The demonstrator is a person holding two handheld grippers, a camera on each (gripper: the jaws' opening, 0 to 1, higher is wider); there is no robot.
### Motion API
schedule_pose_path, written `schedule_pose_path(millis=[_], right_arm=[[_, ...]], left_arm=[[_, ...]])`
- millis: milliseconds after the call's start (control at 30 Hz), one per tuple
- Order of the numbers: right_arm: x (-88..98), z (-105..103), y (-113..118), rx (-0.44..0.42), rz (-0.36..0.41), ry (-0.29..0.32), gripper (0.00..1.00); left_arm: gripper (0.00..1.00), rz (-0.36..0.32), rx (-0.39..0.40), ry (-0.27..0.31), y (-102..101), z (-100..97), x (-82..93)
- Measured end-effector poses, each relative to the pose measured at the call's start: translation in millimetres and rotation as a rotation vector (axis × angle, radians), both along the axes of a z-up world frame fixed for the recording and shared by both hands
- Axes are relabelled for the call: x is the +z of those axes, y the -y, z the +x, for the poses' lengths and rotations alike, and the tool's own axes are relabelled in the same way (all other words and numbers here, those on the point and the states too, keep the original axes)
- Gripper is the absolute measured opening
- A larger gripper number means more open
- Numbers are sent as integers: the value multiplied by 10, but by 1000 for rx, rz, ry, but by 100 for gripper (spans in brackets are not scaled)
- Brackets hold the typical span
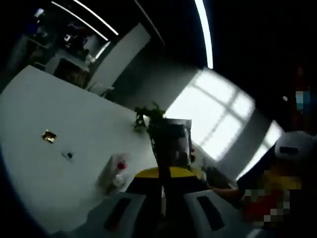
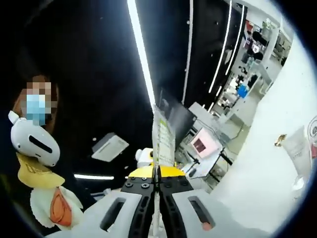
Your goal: Arrange the skincare products in the storage area until every visible bottle or jar stands upright without overlapping.
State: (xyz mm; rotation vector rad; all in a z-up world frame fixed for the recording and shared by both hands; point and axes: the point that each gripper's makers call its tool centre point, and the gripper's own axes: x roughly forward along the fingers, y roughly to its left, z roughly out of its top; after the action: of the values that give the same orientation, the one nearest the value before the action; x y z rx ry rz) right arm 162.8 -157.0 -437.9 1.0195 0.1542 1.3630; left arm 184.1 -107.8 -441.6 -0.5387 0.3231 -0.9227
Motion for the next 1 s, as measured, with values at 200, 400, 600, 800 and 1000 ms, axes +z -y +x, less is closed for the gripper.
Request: schedule_pose_path(millis=[200,400,600,800,1000], right_arm=[[46,233,127,-66,112,-148,1],[42,263,85,-64,150,-223,1],[-298,370,31,-187,-125,-185,1],[-423,425,-69,-255,-256,-179,1],[-466,444,-105,-261,-229,-179,1]], left_arm=[[46,-92,-9,29,79,-66,8],[35,-103,-108,-15,327,-221,-167],[3,-153,-60,-33,283,-182,-209],[0,-90,34,-70,175,-105,-431],[8,-70,129,-148,-22,-9,-704]])
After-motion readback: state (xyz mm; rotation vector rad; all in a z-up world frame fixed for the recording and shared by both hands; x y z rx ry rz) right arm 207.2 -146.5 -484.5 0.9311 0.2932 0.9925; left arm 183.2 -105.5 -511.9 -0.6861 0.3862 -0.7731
